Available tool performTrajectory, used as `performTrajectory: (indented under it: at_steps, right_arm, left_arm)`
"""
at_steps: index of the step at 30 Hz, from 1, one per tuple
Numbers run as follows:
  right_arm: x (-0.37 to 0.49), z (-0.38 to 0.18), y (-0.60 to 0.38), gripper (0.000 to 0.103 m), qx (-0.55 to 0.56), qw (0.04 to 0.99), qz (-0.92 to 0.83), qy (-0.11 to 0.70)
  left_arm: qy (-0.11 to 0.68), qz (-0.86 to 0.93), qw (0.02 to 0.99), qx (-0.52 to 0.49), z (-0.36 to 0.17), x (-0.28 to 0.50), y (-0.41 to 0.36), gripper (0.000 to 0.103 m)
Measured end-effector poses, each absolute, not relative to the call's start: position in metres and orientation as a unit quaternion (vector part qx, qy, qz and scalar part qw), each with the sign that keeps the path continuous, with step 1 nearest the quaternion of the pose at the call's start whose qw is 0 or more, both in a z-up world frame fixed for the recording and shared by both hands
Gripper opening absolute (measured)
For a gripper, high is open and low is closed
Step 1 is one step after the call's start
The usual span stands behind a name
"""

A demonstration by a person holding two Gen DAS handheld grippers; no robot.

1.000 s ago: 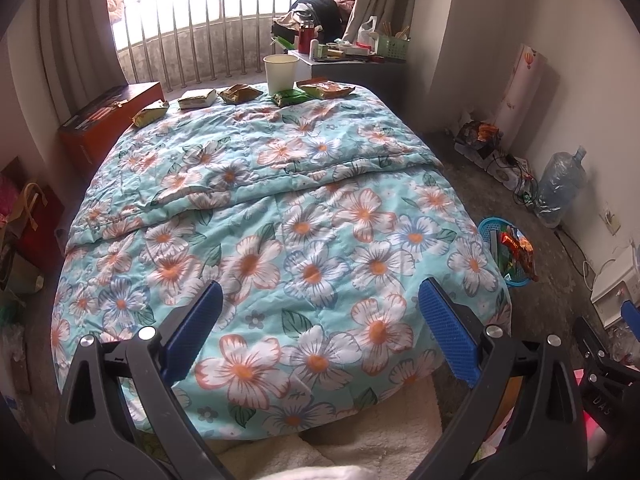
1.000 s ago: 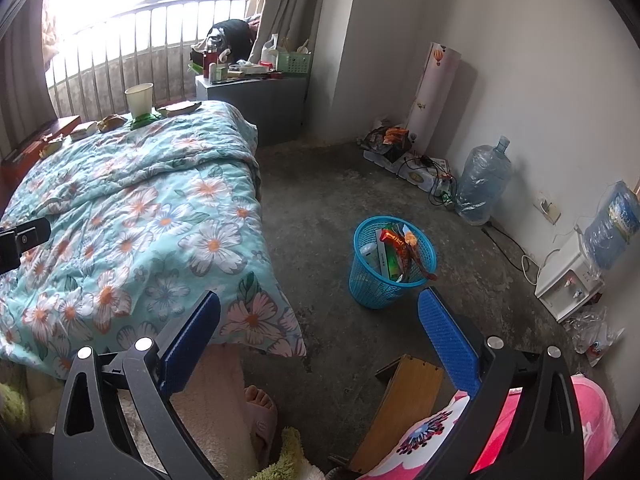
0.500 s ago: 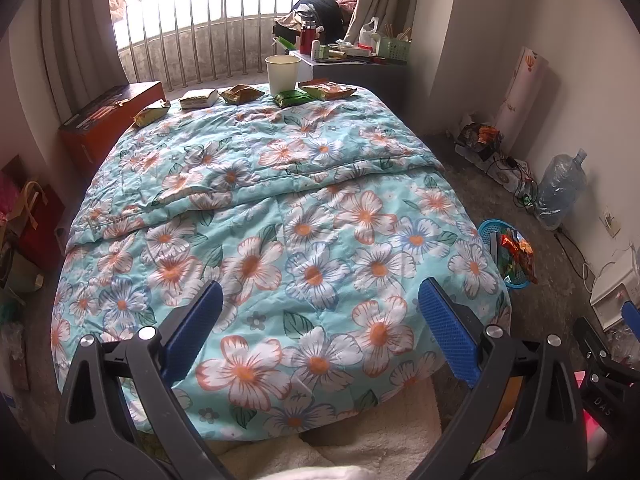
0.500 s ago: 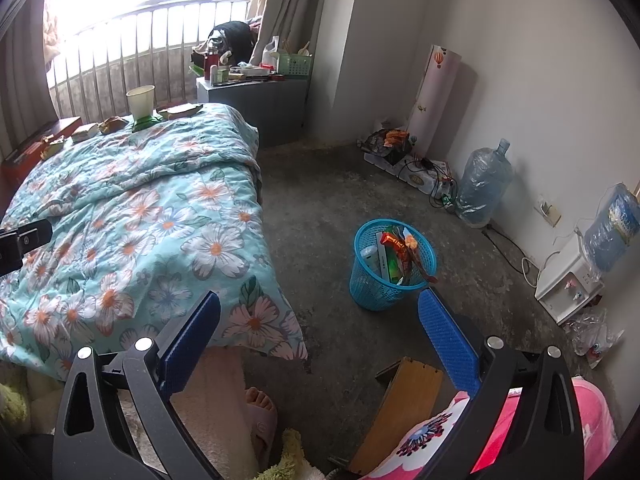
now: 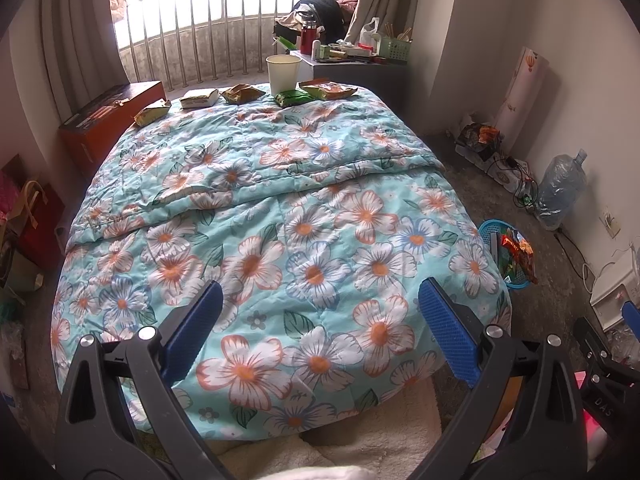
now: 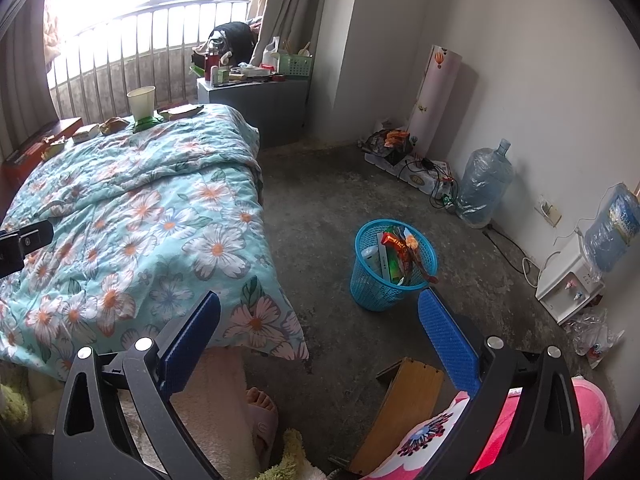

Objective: Collect trash

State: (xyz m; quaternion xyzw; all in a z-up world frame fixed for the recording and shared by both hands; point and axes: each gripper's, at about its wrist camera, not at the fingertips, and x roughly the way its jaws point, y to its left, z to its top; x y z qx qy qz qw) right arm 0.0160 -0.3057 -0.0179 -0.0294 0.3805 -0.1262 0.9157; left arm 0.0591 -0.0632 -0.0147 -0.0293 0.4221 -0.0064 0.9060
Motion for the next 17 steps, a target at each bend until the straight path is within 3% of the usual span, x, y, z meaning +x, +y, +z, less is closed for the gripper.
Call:
performTrajectory:
  at_steps: [17]
  right_arm:
    - [0.0158,-0.0177,-0.3061,0.096,-0.029,0.916,-0.126,0.38]
  left_arm:
    - [0.42,-0.005,0.907,-0.028,-0.0137,0.0584,-0.0621,0.094]
